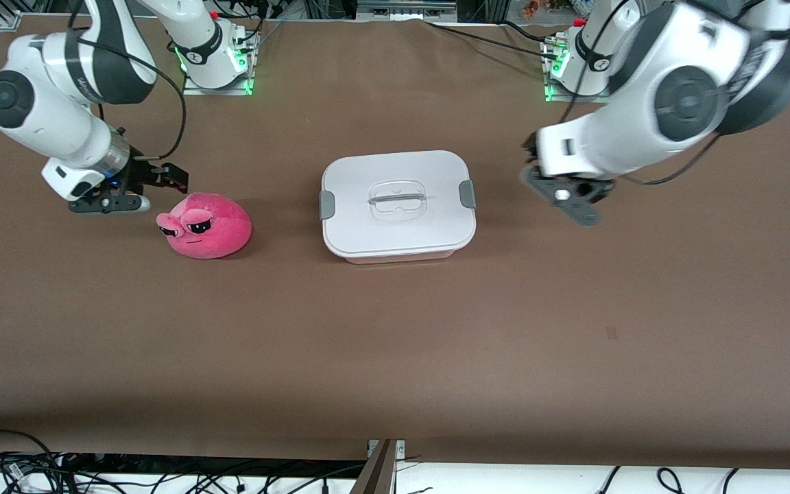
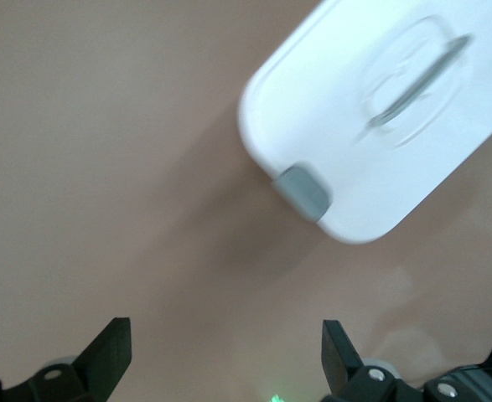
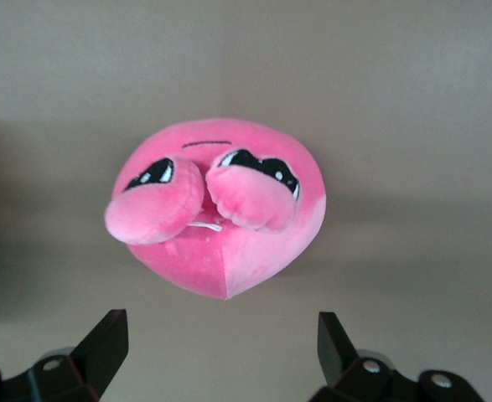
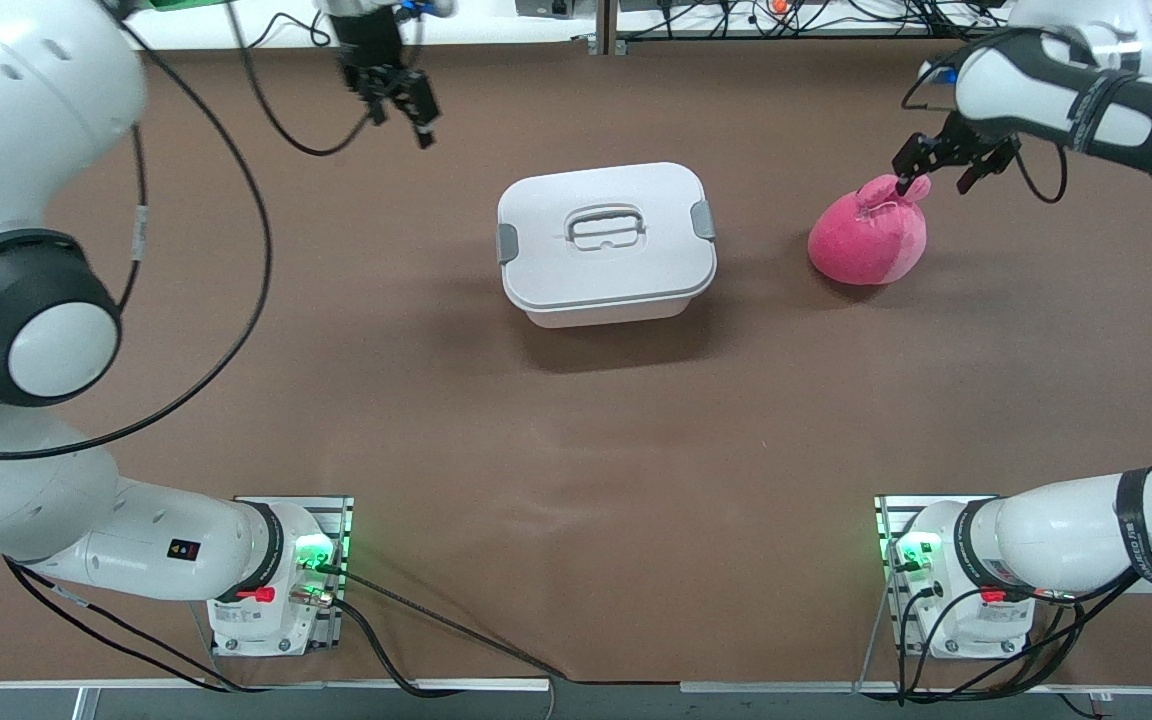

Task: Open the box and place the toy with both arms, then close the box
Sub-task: 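Reach the right gripper to the pink plush while the left gripper reaches the lid, then grasp the plush with the right gripper while the left gripper lifts the lid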

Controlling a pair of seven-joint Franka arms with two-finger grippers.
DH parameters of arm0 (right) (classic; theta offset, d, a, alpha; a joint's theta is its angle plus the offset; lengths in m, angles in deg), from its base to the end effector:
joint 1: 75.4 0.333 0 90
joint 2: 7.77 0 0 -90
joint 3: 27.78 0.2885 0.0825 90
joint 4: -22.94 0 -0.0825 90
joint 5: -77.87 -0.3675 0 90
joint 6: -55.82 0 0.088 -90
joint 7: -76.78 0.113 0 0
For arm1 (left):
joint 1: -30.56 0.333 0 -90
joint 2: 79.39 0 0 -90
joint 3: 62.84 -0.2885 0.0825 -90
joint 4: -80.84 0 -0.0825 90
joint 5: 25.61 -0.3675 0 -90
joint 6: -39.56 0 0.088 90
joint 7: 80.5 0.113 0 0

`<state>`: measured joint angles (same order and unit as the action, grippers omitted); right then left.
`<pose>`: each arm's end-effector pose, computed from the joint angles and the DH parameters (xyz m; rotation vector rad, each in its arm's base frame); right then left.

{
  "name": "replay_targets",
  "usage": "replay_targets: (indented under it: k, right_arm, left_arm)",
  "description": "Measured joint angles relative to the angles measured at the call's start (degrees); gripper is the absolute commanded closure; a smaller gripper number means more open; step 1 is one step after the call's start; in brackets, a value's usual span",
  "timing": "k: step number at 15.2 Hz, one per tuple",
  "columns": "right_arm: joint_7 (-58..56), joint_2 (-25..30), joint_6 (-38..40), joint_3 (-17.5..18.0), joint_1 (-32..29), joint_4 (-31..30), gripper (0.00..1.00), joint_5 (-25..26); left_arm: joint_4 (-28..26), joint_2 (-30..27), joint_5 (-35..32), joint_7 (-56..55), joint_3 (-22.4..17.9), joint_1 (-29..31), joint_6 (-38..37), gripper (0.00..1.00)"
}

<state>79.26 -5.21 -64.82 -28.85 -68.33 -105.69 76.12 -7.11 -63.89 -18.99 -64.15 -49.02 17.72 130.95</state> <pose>0.4892 0.0530 0.3544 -3.1179 -0.0697 0.1505 0.5318 -0.2666 0.4605 2.7663 -1.0636 -0.3248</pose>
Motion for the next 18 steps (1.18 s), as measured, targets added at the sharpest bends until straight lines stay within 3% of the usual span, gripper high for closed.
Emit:
replay_targets:
  k: [5, 11, 12, 13, 14, 15, 16, 17, 18]
  right_arm:
    - [0.0, -1.3, -4.4, 0.3, 0.0, -3.1, 0.00, 0.0]
    - [0.0, -6.0, -11.3, 2.0, 0.0, -3.2, 0.01, 0.0]
    - [0.0, -7.0, -12.6, 2.2, 0.0, -3.2, 0.03, 0.0]
    - [-0.2, -7.9, -13.9, 2.4, 0.0, -3.2, 0.10, 0.0]
    - [-0.6, -8.8, -15.0, 2.5, 0.0, -3.2, 0.24, 0.0]
    - [-0.9, -9.5, -15.9, 2.5, 0.0, -3.2, 0.45, 0.0]
    - [-1.2, -10.0, -16.6, 2.5, 0.0, -3.2, 0.67, 0.0]
    - [-1.3, -10.2, -16.8, 2.5, 0.0, -3.2, 0.88, 0.0]
    - [-1.3, -10.2, -16.9, 2.5, 0.0, -3.2, 1.00, 0.0]
  left_arm:
    - [1.9, 10.4, 0.0, 13.0, 0.3, -9.5, 17.0, 0.00]
    - [2.3, 14.1, -3.7, 17.5, 0.4, -16.3, 20.9, 0.00]
    - [2.3, 14.4, -4.2, 17.5, 0.4, -17.1, 21.4, 0.06]
    - [2.2, 14.8, -4.4, 17.5, 0.3, -17.7, 21.9, 0.19]
    - [2.2, 15.2, -4.5, 17.5, 0.3, -17.9, 22.4, 0.36]
    - [2.2, 15.7, -4.5, 17.5, 0.3, -18.0, 23.1, 0.58]
    - [2.2, 16.2, -4.5, 17.5, 0.3, -18.0, 23.8, 0.89]
    - [2.2, 16.6, -4.5, 17.5, 0.3, -18.1, 24.4, 1.00]
    - [2.2, 16.8, -4.7, 17.6, 0.3, -18.2, 24.7, 1.00]
